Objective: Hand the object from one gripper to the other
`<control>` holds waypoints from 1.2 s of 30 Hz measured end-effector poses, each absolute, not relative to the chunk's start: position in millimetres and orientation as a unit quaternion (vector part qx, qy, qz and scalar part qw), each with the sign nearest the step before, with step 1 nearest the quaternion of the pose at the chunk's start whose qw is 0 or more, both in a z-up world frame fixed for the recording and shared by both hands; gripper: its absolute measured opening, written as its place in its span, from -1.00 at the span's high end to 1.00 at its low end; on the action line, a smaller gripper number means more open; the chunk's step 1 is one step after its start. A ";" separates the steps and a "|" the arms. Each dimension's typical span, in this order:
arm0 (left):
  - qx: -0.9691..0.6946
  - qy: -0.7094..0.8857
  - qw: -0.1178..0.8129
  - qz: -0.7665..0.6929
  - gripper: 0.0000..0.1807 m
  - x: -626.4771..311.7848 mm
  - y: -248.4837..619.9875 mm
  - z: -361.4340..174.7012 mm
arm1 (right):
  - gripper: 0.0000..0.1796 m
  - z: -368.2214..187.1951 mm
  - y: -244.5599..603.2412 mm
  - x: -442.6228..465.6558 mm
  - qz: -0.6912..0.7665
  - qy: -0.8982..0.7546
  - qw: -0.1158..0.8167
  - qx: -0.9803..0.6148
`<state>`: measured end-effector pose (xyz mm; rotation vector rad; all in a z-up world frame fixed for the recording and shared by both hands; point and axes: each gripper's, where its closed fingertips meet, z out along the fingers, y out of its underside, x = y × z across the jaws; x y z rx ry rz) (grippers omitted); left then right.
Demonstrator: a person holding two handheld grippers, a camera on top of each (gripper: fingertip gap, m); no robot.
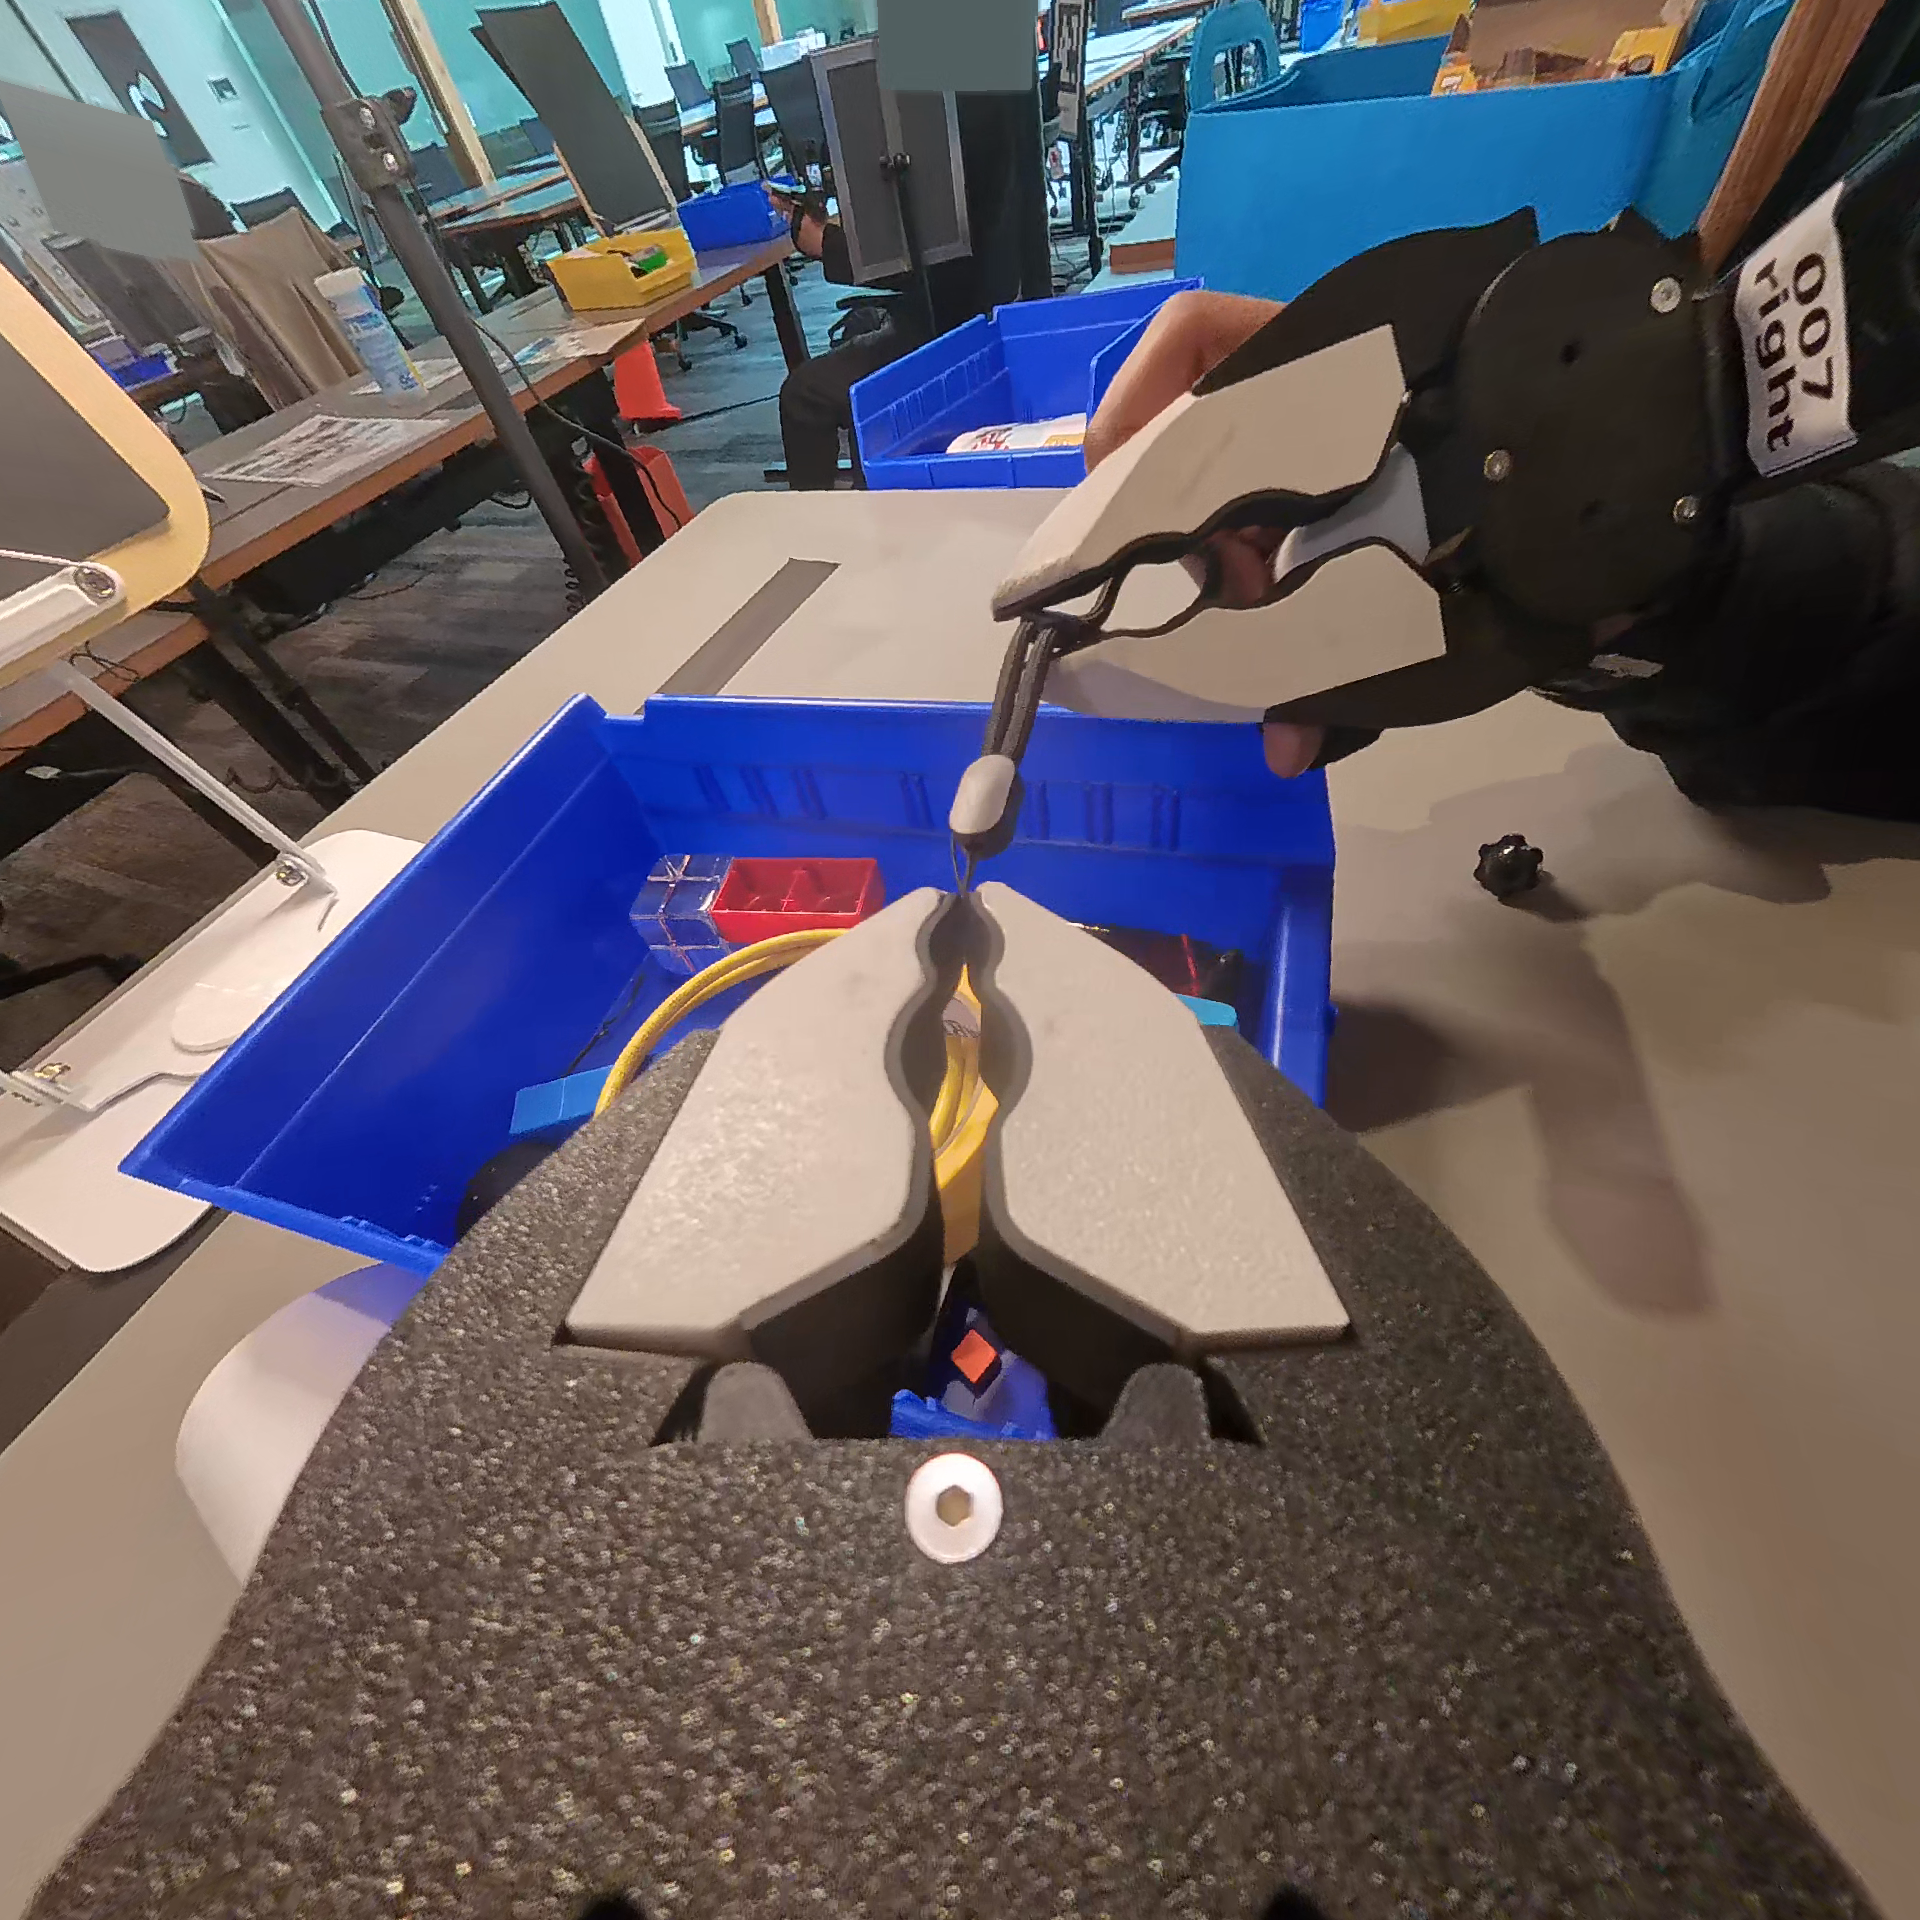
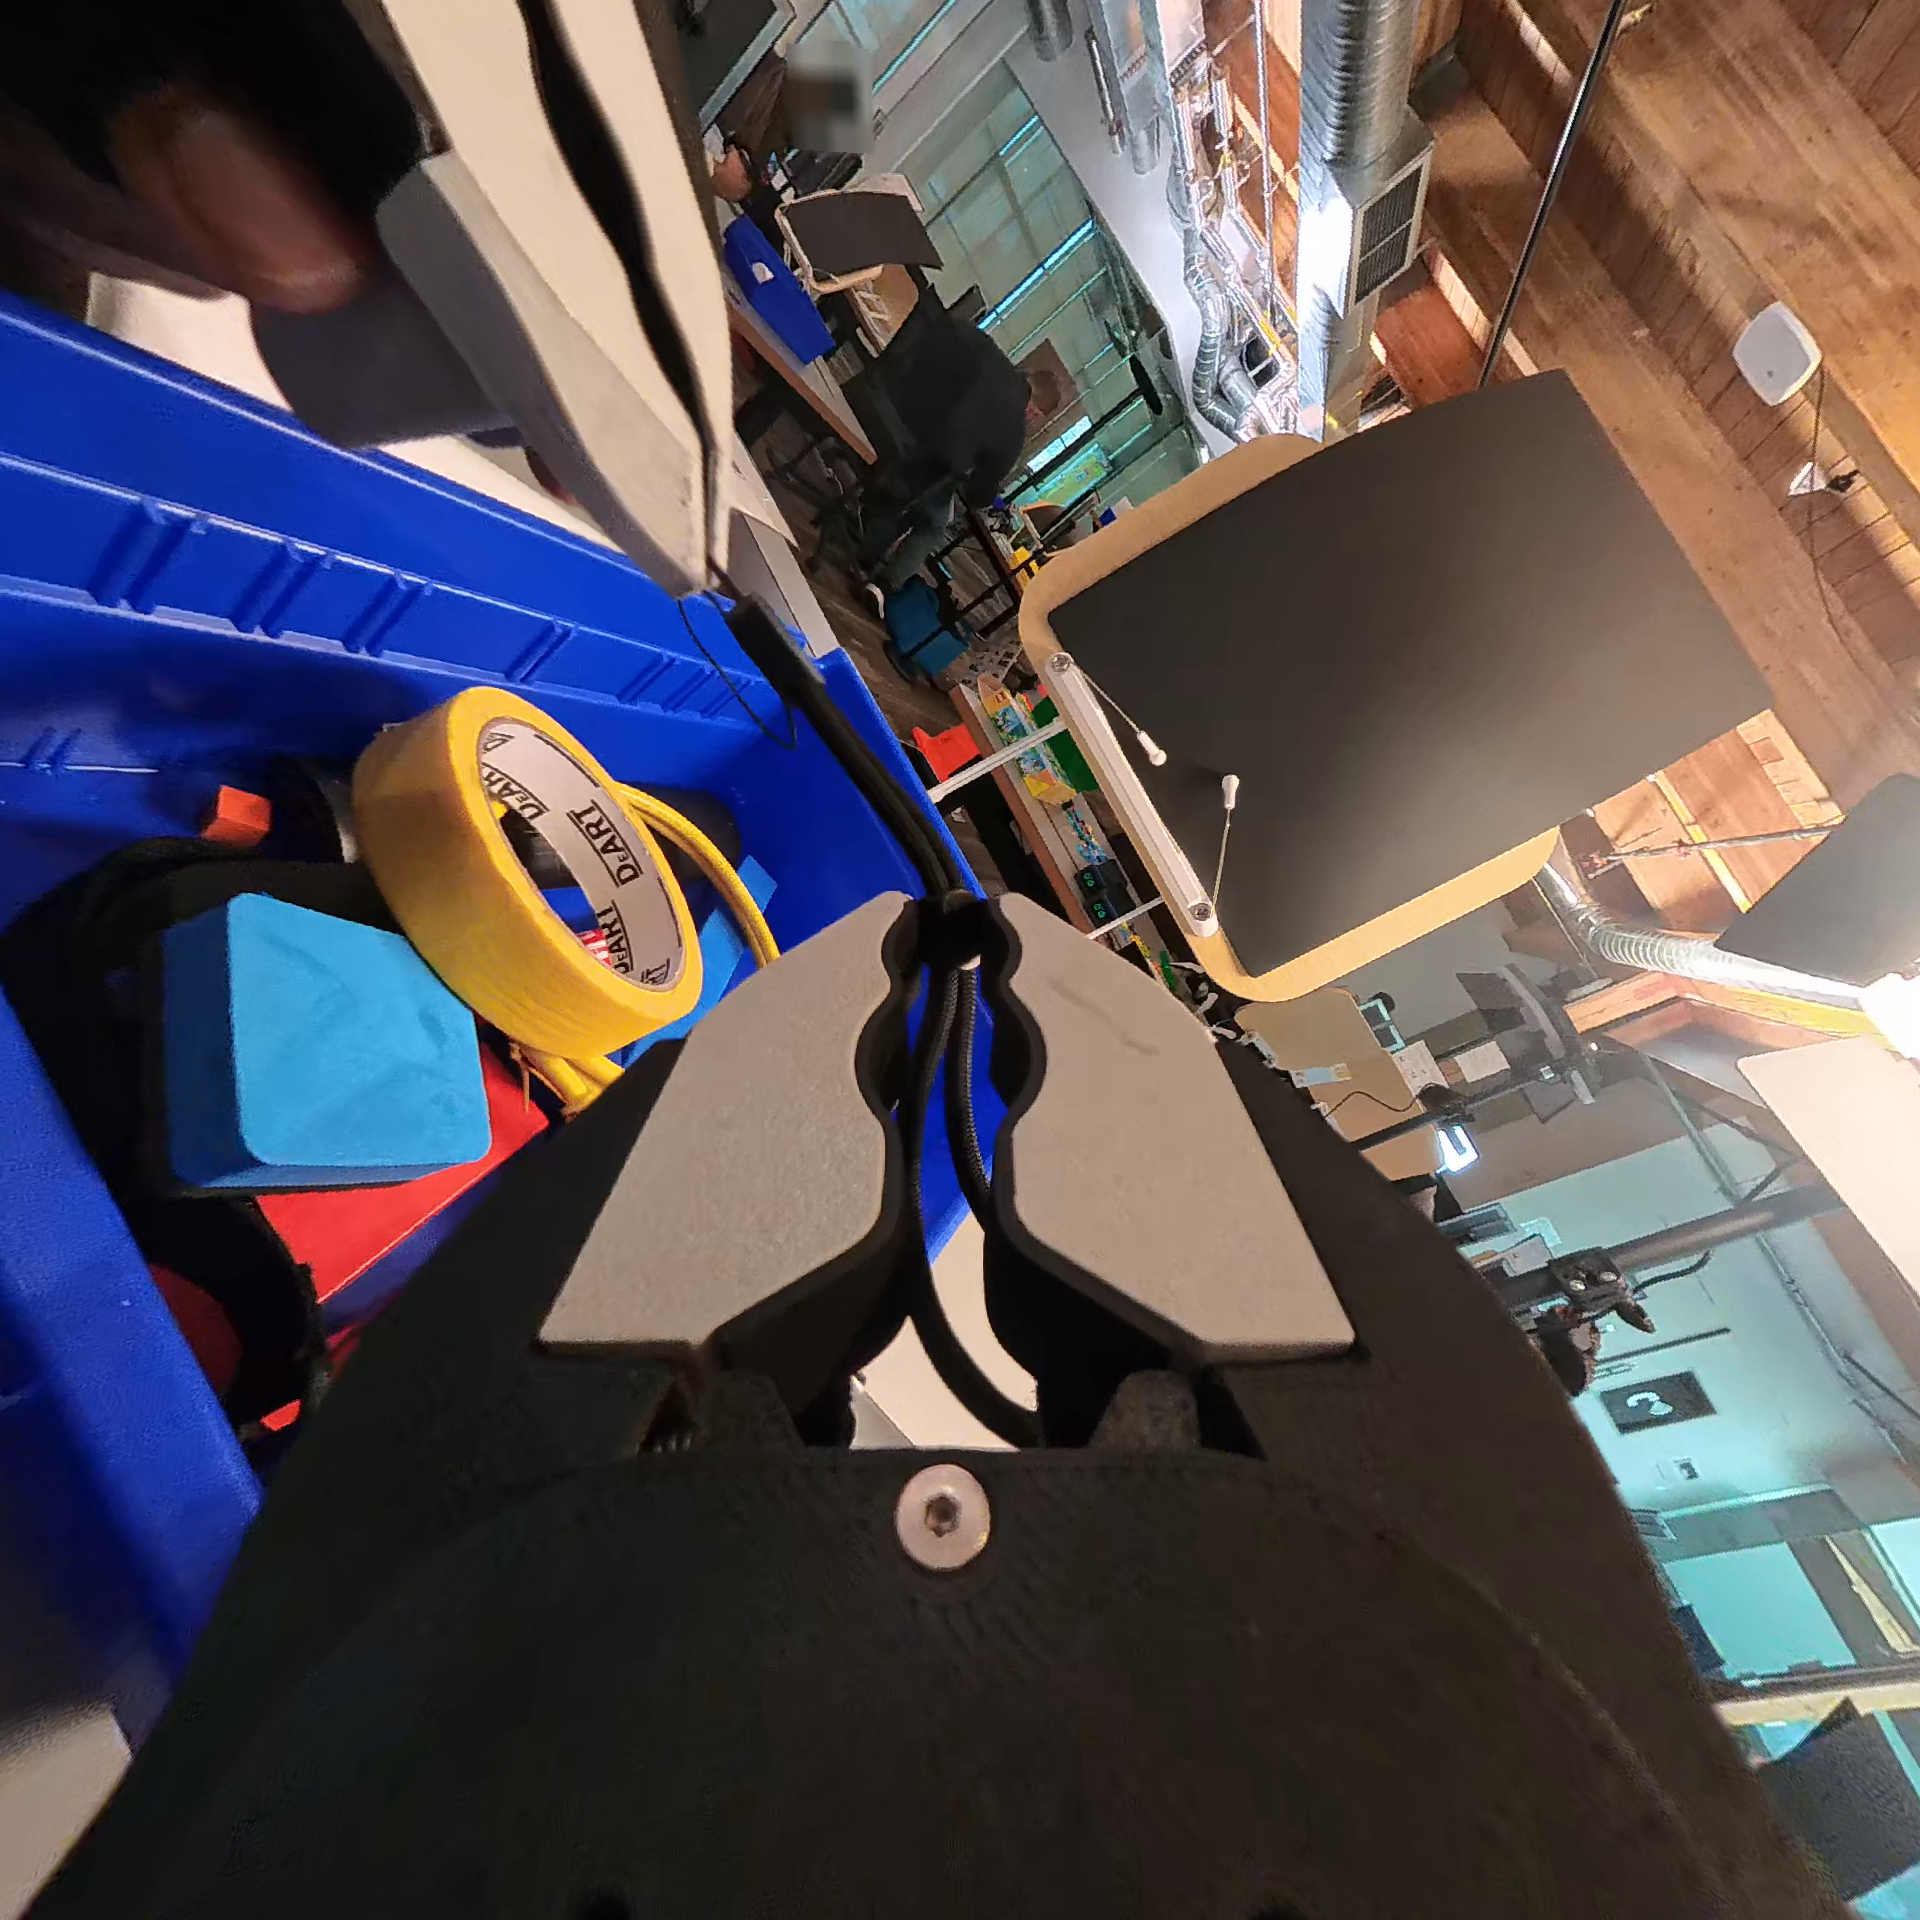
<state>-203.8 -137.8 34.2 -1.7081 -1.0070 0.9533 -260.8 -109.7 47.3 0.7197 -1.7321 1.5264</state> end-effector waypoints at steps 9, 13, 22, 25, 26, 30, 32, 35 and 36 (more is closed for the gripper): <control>-0.681 -0.415 0.455 0.397 0.85 -202.7 -146.7 37.0 | 0.92 42.5 -109.9 -263.3 0.576 -0.670 0.367 0.290; -0.670 -0.403 0.469 0.411 0.67 -199.9 -144.2 49.0 | 0.94 40.3 -110.1 -259.5 0.572 -0.667 0.371 0.301; -0.729 -0.368 0.386 0.429 0.60 -209.7 -114.5 29.5 | 0.94 40.3 -111.3 -234.9 0.583 -0.647 0.364 0.330; -0.732 -0.370 0.356 0.447 0.67 -213.4 -115.5 25.2 | 0.95 39.3 -111.4 -222.3 0.588 -0.635 0.361 0.347; -0.736 -0.363 0.349 0.453 0.76 -213.6 -114.3 24.2 | 0.95 38.3 -111.6 -219.6 0.587 -0.631 0.365 0.353; -0.756 -0.343 0.312 0.462 0.96 -214.1 -115.4 15.9 | 0.95 33.1 -112.1 -222.1 0.573 -0.624 0.381 0.369; -0.755 -0.341 0.314 0.464 0.96 -214.1 -116.7 16.8 | 0.95 32.2 -111.6 -225.2 0.571 -0.623 0.384 0.372; -0.750 -0.349 0.307 0.472 0.97 -212.9 -126.5 19.1 | 0.94 35.6 -109.7 -235.0 0.563 -0.617 0.406 0.371; -0.746 -0.353 0.305 0.475 0.97 -212.1 -131.3 20.6 | 0.94 37.3 -108.9 -238.9 0.562 -0.616 0.411 0.368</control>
